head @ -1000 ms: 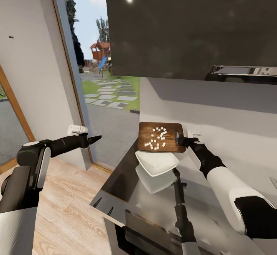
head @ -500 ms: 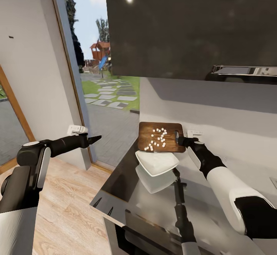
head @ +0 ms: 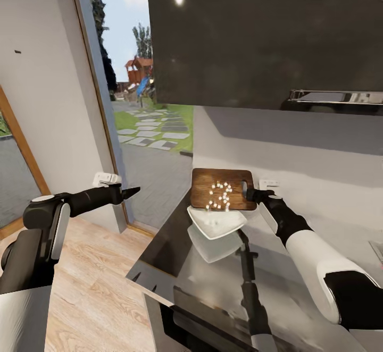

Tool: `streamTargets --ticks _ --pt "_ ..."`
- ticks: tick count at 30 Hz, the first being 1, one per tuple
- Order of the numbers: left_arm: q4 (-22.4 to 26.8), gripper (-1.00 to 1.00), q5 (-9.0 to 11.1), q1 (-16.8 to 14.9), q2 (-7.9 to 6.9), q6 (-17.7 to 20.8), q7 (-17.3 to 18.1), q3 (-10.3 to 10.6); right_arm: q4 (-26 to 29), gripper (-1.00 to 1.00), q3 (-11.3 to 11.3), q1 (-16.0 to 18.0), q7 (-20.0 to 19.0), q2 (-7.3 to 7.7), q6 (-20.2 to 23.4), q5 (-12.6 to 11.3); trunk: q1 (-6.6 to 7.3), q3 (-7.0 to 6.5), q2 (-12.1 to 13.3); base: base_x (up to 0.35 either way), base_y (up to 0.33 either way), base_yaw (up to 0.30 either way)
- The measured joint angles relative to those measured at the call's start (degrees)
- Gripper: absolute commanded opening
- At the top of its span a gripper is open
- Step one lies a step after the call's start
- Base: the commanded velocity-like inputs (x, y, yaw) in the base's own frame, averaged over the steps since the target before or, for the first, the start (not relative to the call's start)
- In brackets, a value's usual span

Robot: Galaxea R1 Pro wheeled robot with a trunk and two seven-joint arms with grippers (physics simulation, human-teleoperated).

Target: In the kitchen, take the Vidalia onion out of the sink, dice it on the chopping board with the paring knife, put the diced onion into the bowl on the countertop, then place both the paring knife and the chopping board into the sink.

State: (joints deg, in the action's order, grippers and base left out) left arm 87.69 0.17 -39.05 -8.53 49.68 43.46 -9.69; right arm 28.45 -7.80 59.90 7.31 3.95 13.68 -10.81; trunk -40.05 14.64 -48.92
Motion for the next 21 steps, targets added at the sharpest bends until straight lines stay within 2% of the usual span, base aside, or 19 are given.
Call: streamTargets --ticks 21 --pt "0.00 1.00 0.00 0.00 0.00 0.00 0.00 0.00 0.00 -1.00 -0.03 0.00 0.03 0.02 -0.07 0.00 0.00 0.00 0.00 0.000 0.000 0.000"
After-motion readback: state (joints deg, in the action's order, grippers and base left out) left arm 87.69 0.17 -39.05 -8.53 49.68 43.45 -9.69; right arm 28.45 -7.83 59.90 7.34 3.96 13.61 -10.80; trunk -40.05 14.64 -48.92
